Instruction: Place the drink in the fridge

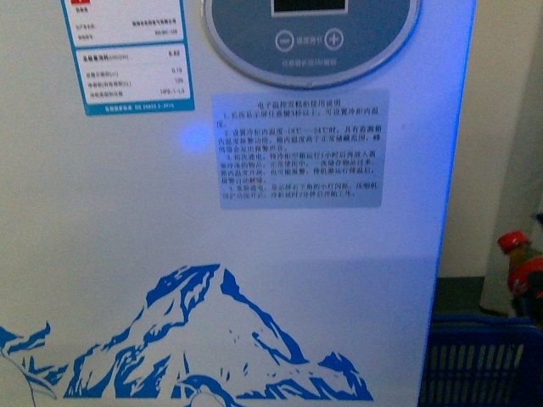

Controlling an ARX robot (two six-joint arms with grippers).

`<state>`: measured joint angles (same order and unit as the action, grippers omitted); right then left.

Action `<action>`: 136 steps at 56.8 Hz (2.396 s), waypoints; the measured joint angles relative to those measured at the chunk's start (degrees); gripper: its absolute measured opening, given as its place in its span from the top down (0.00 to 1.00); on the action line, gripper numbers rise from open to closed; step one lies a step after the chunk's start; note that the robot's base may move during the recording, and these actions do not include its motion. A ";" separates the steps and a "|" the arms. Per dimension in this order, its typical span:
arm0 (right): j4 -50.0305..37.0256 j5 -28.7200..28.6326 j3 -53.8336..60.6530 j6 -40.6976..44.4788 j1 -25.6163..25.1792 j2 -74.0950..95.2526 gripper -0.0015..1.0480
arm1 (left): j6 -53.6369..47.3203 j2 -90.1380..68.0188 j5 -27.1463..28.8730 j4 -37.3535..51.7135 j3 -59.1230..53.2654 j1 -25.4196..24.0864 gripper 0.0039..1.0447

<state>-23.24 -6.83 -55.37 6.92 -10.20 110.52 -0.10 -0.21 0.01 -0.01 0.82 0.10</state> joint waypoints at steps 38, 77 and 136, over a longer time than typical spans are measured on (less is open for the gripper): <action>5.88 -1.77 22.95 -8.52 -1.53 -68.63 0.62 | 0.00 0.00 0.00 0.00 0.00 0.00 0.08; 15.76 9.70 29.92 -9.90 7.48 -91.38 0.62 | 0.00 0.00 0.00 0.00 0.00 0.00 0.08; 15.76 10.01 30.36 -9.90 7.61 -91.41 0.62 | 0.02 0.00 0.00 0.00 0.00 0.00 0.08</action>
<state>-7.49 3.18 -25.02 -2.98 -2.59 19.11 -0.08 -0.21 0.01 -0.01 0.82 0.10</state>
